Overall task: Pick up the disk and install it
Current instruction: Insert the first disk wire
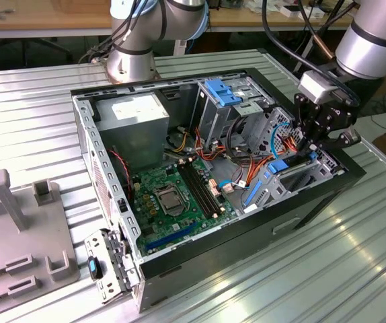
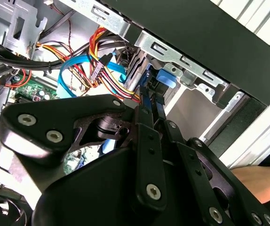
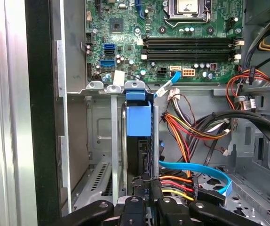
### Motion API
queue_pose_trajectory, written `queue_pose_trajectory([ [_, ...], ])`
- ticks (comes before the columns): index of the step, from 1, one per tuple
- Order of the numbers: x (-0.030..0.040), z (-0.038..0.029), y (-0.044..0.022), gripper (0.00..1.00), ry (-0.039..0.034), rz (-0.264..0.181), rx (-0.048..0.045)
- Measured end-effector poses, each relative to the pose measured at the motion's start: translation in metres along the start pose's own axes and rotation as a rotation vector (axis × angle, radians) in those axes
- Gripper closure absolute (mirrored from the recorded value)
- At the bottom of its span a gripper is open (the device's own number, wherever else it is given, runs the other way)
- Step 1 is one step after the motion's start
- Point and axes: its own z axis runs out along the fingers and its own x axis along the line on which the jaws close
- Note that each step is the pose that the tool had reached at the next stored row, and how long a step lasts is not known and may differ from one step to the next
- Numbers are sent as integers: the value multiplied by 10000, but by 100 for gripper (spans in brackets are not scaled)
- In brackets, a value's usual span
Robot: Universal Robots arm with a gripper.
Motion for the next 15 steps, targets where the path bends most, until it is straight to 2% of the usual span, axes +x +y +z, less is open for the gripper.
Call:
queue_pose_trajectory([
  [4, 1, 3, 0, 83, -79, 8, 1],
  [15, 6, 22, 2, 83, -141, 14, 0],
])
